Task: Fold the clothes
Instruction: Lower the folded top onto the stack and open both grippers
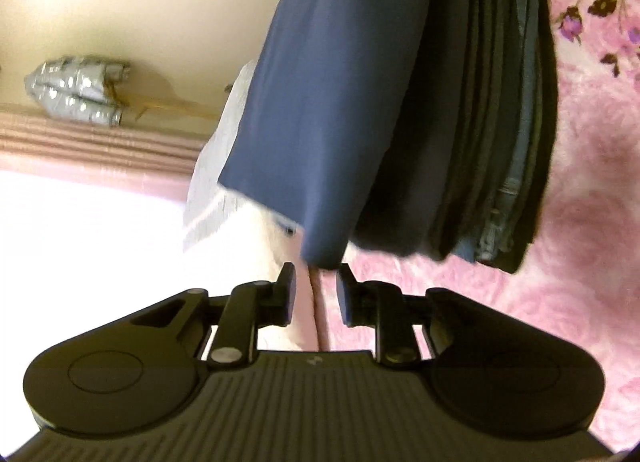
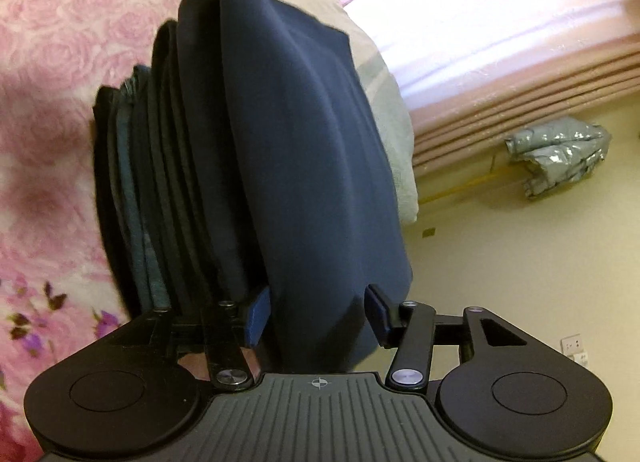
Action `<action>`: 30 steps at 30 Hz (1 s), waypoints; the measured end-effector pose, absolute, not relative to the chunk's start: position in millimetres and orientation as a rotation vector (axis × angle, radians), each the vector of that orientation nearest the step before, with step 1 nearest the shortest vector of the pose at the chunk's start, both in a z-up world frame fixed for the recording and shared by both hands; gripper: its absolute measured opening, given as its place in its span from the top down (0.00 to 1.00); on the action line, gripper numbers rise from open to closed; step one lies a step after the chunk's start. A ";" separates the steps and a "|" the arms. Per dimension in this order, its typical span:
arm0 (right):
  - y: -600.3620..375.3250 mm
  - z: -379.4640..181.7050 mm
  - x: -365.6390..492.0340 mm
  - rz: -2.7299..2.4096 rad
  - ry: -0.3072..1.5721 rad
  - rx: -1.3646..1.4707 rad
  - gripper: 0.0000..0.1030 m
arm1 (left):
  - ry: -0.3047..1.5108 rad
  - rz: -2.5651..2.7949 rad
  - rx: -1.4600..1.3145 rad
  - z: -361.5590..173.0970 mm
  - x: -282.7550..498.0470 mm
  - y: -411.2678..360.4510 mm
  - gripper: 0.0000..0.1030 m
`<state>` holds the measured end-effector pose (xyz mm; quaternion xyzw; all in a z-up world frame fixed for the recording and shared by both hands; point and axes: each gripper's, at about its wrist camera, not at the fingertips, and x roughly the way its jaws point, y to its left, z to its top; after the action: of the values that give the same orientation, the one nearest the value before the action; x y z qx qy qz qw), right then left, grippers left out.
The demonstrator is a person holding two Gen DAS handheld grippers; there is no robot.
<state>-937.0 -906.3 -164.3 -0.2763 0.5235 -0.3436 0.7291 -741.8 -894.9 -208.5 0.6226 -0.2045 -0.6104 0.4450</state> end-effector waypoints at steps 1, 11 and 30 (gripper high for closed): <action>-900.3 -160.3 -935.4 -0.755 1.144 -0.604 0.51 | -0.494 -1.517 1.526 -205.0 -742.9 -884.8 0.77; -907.0 -109.3 -910.6 -0.794 0.931 -0.361 0.51 | -0.359 -1.668 1.271 -151.6 -784.8 -881.6 0.73; -967.6 -87.7 -956.3 -0.942 0.768 0.193 0.51 | -0.019 -1.744 1.120 -126.6 -786.0 -902.8 0.71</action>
<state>-956.3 -967.6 -87.7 0.0905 0.3604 -0.4416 0.8166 -786.0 -902.8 -126.6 0.4650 -0.0077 -0.7240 0.5094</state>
